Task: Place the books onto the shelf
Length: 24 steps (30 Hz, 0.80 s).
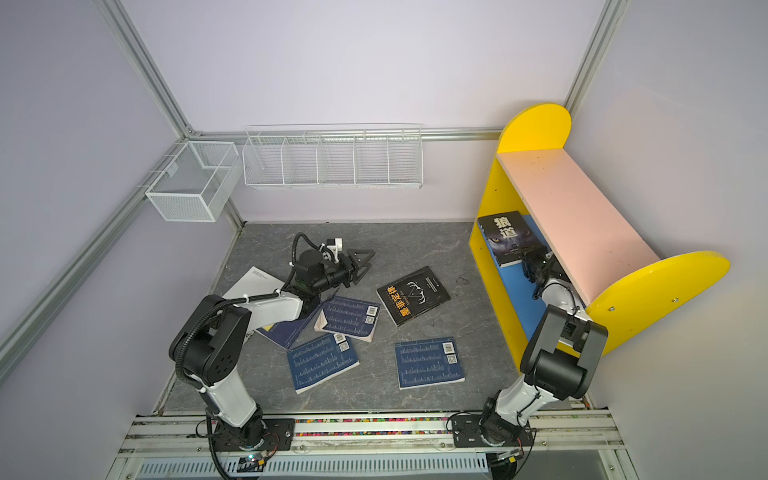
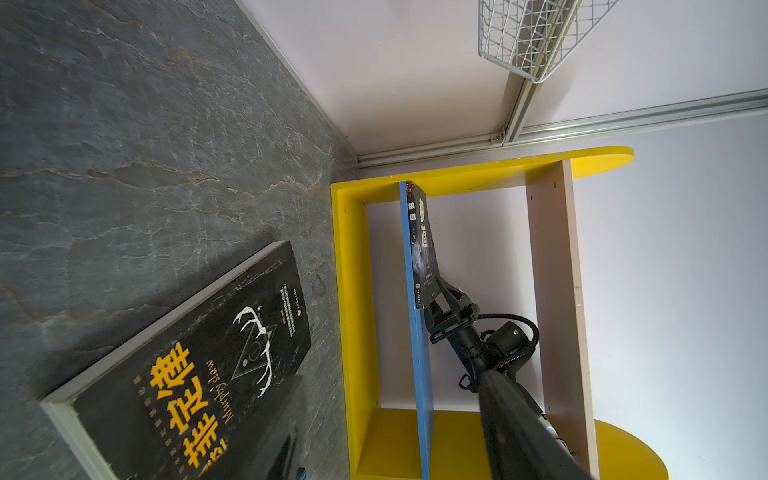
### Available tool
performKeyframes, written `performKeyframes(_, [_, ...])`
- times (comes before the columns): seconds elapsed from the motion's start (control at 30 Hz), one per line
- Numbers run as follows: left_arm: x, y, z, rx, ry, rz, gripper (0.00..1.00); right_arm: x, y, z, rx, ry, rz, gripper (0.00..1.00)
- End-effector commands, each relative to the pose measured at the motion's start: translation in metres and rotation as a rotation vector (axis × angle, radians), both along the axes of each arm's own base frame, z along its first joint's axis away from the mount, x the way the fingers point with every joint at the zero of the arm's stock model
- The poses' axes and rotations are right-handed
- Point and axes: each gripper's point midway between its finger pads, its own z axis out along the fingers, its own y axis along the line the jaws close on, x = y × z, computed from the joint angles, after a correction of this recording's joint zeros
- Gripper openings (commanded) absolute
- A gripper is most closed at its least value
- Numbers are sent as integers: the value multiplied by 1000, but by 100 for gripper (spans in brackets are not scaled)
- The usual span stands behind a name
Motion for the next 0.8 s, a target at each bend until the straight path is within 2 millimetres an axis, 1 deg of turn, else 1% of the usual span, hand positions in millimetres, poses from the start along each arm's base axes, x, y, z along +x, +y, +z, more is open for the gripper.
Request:
performKeyframes(0.0, [-2,2,2,-32,-5,-7,66,-12,6,-23,35,93,12,44])
performKeyframes(0.1, [-4,3,2,-32,-5,-6,66,-12,8,-24,32,115,23,44])
performKeyframes(0.27, [-7,6,1,-33,-8,2,66,-19,6,-29,23,165,5,50])
performKeyframes(0.43, [-9,7,2,-54,-5,4,66,-35,-4,-37,-28,281,-47,57])
performKeyframes(0.57, [-11,9,1,-66,-3,8,66,-45,-9,-39,-59,329,-72,60])
performKeyframes(0.77, [-12,9,3,-71,-9,8,66,-47,-6,-33,-72,327,-49,63])
